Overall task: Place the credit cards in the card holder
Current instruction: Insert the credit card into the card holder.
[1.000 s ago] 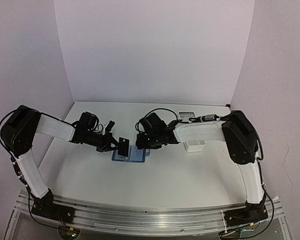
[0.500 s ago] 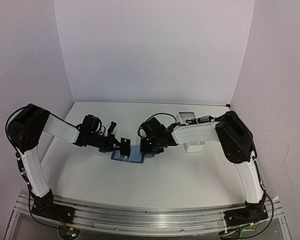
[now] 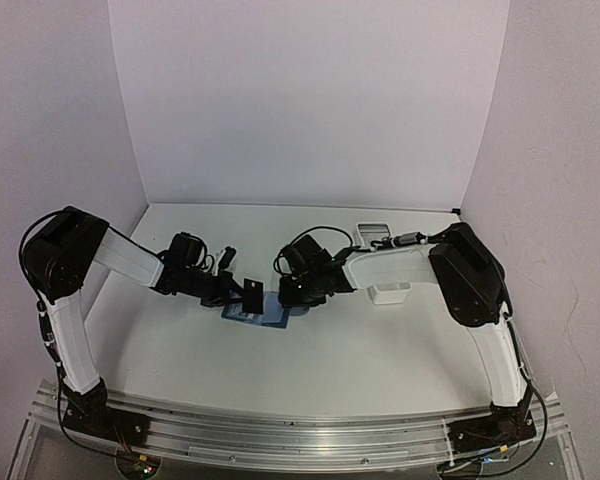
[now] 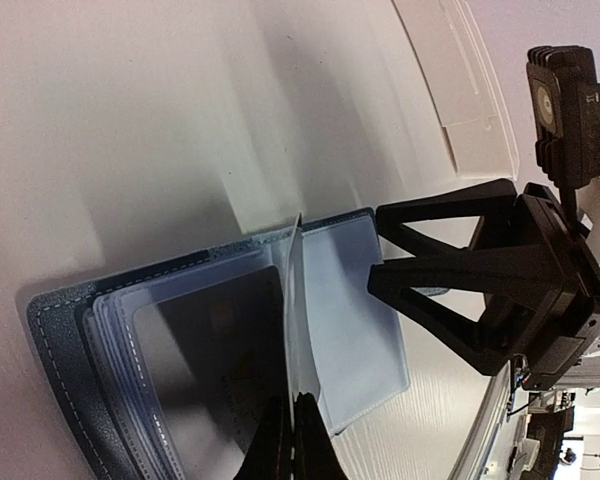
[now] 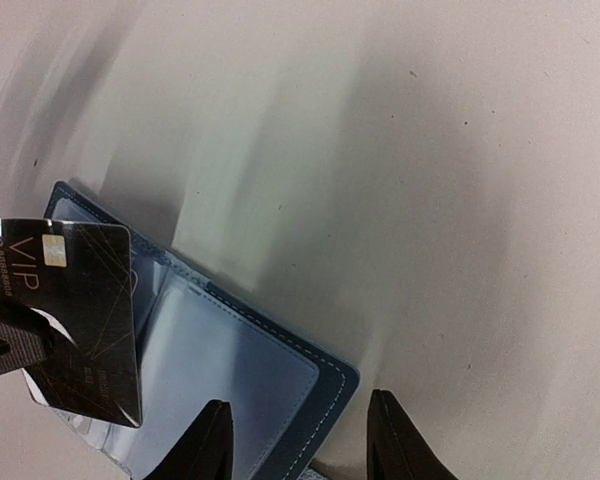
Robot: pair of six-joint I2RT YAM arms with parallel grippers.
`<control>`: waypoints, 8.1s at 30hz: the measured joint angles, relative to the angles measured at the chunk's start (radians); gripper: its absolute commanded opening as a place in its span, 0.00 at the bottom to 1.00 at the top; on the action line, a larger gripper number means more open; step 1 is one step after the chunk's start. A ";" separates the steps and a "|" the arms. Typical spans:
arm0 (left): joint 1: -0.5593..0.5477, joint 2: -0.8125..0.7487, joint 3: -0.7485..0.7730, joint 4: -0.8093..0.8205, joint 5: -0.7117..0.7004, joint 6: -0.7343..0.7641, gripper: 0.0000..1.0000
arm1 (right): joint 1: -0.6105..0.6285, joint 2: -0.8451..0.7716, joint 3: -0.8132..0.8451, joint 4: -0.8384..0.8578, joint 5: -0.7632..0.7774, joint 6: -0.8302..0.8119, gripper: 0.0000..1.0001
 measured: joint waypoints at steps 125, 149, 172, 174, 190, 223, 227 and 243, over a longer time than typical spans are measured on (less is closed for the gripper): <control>0.009 -0.050 -0.113 0.118 -0.009 -0.109 0.00 | -0.167 0.019 -0.402 0.792 -0.661 0.481 0.00; -0.006 -0.015 -0.132 0.159 0.000 -0.135 0.00 | -0.167 0.019 -0.404 0.796 -0.660 0.481 0.00; -0.005 0.016 -0.091 0.044 0.156 -0.128 0.00 | -0.165 0.013 -0.415 0.800 -0.656 0.481 0.00; -0.004 0.022 -0.078 0.023 0.165 -0.122 0.00 | -0.165 0.011 -0.417 0.800 -0.655 0.481 0.00; 0.027 0.043 0.013 -0.198 0.228 -0.103 0.00 | -0.161 0.007 -0.429 0.814 -0.646 0.481 0.00; -0.074 0.128 0.279 -0.459 0.189 -0.043 0.65 | -0.159 0.007 -0.433 0.827 -0.632 0.483 0.00; -0.076 0.123 0.316 -0.550 0.181 0.001 0.70 | -0.158 0.003 -0.436 0.826 -0.625 0.481 0.00; -0.050 0.047 0.384 -0.705 0.161 0.178 0.82 | -0.166 -0.040 -0.454 0.761 -0.578 0.478 0.25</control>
